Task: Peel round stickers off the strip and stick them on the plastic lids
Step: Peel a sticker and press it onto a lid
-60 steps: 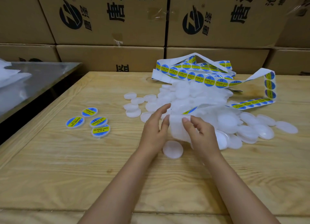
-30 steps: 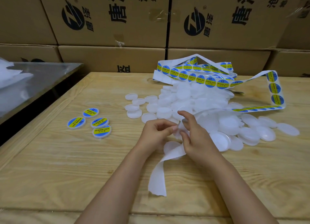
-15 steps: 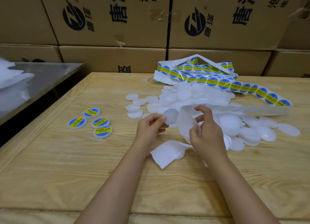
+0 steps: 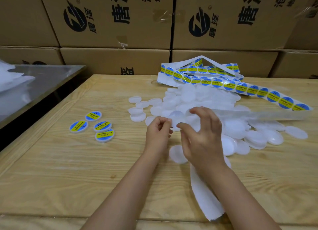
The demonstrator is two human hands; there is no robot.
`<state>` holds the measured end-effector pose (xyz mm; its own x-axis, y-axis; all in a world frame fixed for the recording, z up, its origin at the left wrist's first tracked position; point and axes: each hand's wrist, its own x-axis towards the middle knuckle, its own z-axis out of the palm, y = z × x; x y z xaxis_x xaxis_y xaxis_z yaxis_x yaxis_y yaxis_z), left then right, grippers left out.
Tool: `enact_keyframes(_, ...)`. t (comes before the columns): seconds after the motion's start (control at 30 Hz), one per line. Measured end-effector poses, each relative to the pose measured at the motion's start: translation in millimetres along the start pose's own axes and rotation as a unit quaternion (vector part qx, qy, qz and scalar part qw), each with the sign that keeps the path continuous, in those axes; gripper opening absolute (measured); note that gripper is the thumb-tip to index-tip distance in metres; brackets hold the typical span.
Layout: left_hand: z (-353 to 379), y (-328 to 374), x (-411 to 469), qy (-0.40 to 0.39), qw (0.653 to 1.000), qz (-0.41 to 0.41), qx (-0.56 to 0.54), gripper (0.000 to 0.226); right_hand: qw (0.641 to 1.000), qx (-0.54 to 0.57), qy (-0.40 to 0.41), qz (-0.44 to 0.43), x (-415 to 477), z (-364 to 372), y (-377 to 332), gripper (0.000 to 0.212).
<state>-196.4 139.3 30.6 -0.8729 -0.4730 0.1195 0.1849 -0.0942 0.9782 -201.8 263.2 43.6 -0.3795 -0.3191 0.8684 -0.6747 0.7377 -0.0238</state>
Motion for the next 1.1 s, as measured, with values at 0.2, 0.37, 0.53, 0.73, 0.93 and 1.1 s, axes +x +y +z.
enact_keyframes(0.2, 6, 1, -10, -0.051, 0.998, 0.019, -0.015, 0.02, 0.999, -0.038, -0.002, 0.036, -2, 6, -5, 0.016)
enact_keyframes(0.37, 4, 4, -11, -0.11, 0.992, 0.004, -0.058, 0.013, 0.996, -0.023, 0.044, 0.078, -2, 9, -3, 0.014)
enact_keyframes(0.53, -8, 6, -3, -0.129, 0.991, 0.023, -0.024, 0.017, 0.99, 0.009, 0.074, 0.117, -1, 7, -4, 0.005)
enact_keyframes(0.73, -47, 5, 11, -0.201, 0.933, -0.013, 0.297, 0.027, 0.949, 0.215, 0.041, 0.228, 2, -1, -7, 0.004)
enact_keyframes(0.93, -47, 0, 8, -0.354, 0.776, 0.047, 0.52, 0.072, 0.897, 0.309, -0.017, 0.315, 5, -4, -8, 0.016)
enact_keyframes(1.1, -44, -8, 7, -0.338, 0.776, 0.071, 0.528, 0.071, 0.878, 0.333, -0.041, 0.34, 4, -2, -7, 0.02)
